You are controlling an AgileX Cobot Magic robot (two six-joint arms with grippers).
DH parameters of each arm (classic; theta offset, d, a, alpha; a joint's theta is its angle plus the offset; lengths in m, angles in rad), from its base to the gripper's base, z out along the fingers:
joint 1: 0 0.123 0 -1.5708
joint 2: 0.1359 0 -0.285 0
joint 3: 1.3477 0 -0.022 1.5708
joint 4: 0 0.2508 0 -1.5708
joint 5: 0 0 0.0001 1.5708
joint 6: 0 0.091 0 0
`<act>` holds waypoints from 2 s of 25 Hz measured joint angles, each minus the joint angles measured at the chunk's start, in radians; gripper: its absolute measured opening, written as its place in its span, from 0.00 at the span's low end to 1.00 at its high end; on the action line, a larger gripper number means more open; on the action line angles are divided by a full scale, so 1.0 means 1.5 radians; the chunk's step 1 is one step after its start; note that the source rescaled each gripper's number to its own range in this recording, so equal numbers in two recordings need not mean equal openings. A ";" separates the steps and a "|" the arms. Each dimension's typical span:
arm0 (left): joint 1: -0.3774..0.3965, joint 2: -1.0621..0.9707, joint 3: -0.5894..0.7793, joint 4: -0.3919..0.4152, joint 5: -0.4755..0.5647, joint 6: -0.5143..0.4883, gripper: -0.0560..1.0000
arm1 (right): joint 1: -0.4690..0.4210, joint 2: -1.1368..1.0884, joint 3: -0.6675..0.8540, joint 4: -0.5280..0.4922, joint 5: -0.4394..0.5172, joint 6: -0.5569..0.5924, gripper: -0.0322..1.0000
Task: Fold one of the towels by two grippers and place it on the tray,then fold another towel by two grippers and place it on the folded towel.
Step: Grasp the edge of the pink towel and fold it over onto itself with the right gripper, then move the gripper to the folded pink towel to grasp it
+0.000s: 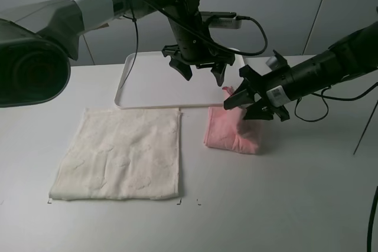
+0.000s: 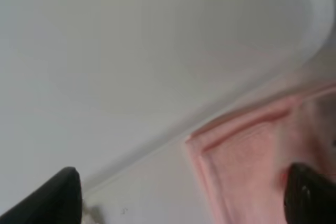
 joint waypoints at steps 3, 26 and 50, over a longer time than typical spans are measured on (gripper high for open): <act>0.000 0.000 0.000 -0.001 0.000 0.007 0.98 | 0.023 0.000 0.000 0.007 0.008 -0.014 0.54; 0.013 0.000 0.000 -0.021 0.005 0.018 0.98 | -0.112 0.000 0.000 -0.140 -0.057 0.053 0.62; 0.013 0.000 0.000 -0.043 0.005 0.081 0.98 | -0.044 0.046 0.000 -0.117 -0.096 0.062 0.09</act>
